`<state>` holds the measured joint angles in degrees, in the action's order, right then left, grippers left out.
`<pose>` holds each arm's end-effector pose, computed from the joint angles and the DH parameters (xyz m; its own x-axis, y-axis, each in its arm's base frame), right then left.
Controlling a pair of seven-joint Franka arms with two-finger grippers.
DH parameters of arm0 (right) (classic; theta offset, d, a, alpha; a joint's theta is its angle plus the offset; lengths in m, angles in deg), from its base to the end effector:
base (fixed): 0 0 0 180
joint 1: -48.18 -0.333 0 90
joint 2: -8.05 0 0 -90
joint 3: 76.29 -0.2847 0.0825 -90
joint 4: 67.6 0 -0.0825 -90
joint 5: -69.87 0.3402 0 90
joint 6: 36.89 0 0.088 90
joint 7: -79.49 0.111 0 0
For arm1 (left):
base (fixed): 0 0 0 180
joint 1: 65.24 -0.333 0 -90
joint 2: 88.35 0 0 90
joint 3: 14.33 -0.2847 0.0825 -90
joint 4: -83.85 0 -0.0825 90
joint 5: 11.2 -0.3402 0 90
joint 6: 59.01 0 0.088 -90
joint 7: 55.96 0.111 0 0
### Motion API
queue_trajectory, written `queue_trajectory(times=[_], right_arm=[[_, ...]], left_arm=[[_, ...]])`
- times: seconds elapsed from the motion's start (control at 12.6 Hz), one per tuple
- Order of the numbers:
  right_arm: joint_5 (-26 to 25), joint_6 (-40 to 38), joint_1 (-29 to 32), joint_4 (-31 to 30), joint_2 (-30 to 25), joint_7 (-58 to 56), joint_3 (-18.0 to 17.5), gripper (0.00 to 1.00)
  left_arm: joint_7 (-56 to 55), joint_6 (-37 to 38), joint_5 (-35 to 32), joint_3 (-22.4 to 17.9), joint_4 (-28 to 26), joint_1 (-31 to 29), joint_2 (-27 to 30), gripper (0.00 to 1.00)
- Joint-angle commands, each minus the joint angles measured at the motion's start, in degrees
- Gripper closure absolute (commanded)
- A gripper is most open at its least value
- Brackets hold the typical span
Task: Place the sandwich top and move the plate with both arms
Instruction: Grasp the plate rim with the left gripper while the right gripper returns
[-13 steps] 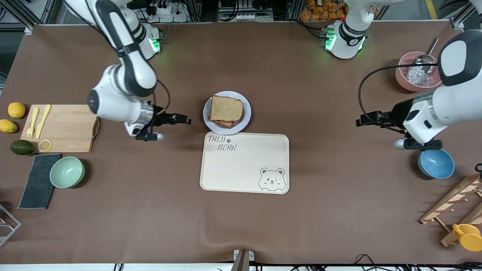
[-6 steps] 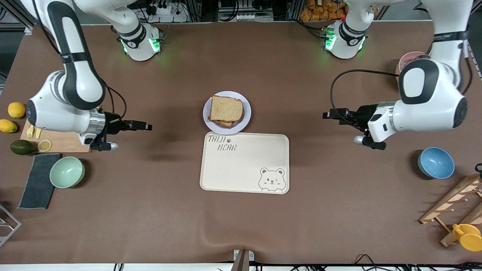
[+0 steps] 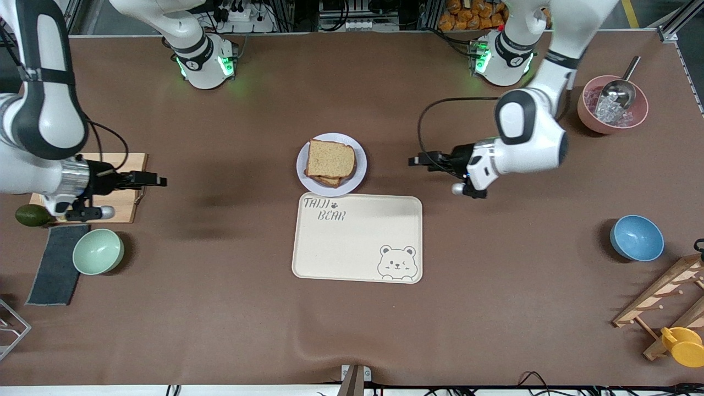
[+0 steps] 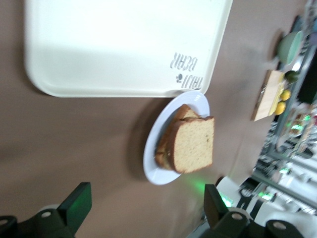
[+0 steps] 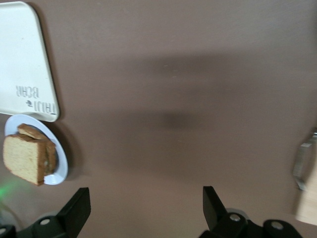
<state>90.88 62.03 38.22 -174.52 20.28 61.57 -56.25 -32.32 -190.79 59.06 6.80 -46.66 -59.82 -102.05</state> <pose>0.5239 -0.0511 0.3751 0.9677 0.0555 -0.2458 -0.0321 -0.9403 -0.3388 0.4273 -0.2413 0.2542 0.9717 -0.0062 -0.2360 0.1772 -0.6416 0.7463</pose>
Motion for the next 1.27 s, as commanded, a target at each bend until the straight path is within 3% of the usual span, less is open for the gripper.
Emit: queue_trajectory(times=[0.0,0.32,0.56,0.72,1.19], right_arm=[[-6.6,-4.2,2.0,5.7,0.0,-1.6,-0.7,0.0],[-10.5,-5.9,6.4,11.0,0.0,-11.8,-0.7,0.0],[-14.1,-16.2,5.7,22.5,0.4,-12.9,-1.1,0.0],[-13.8,-18.6,4.2,26.0,0.6,-6.5,-1.2,0.0],[-11.1,-21.2,-5.1,26.9,-0.8,24.6,-1.3,0.0]], left_arm=[[11.5,-4.9,15.0,2.6,-2.7,1.0,-4.0,0.0],[33.5,-4.9,33.6,2.7,-2.5,4.1,-13.2,0.0],[38.7,-4.5,35.0,3.6,0.1,5.2,-18.1,0.16],[39.2,-4.5,35.2,4.4,1.0,5.2,-19.3,0.25],[41.6,-4.1,35.3,6.0,4.2,5.3,-22.9,0.35]])
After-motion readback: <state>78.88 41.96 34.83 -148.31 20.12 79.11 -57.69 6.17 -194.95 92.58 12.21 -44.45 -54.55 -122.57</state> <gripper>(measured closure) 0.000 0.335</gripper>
